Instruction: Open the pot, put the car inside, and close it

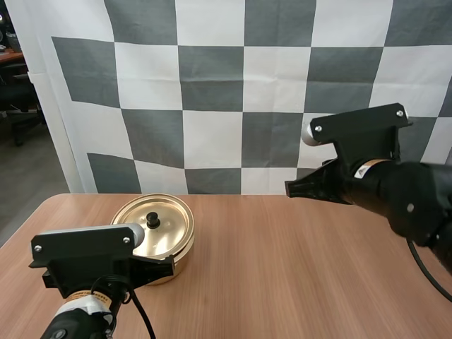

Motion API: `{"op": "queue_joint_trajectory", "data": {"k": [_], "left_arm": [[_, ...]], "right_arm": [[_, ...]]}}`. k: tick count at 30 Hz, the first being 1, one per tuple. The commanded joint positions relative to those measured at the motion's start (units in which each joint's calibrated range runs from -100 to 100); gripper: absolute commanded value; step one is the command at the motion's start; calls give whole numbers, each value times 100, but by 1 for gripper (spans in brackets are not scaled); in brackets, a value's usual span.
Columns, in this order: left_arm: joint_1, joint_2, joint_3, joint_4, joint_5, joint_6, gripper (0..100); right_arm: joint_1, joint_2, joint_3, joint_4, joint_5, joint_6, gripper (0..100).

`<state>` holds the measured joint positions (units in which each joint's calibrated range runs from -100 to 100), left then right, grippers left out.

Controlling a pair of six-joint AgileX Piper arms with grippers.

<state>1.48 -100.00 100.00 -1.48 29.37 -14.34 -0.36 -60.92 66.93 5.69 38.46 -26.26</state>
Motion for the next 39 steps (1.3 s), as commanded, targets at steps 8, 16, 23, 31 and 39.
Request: {"op": "queue_joint_trajectory", "data": {"k": [8, 16, 23, 31, 39], "left_arm": [[-5, 0, 0, 2, 3, 0, 0], [-5, 0, 0, 2, 3, 0, 0], [-5, 0, 0, 2, 3, 0, 0], [-5, 0, 0, 2, 3, 0, 0], [-5, 0, 0, 2, 3, 0, 0]], "right_arm": [[227, -1265, 799, 229, -1466, 10, 0], [227, -1845, 904, 202, -1006, -23, 0], [-22, -2114, 1478, 82, -1005, -23, 0], [-81, -2386, 2320, 104, -1274, -23, 0], [-47, -3708, 3121, 133, -1517, -23, 0]]}}
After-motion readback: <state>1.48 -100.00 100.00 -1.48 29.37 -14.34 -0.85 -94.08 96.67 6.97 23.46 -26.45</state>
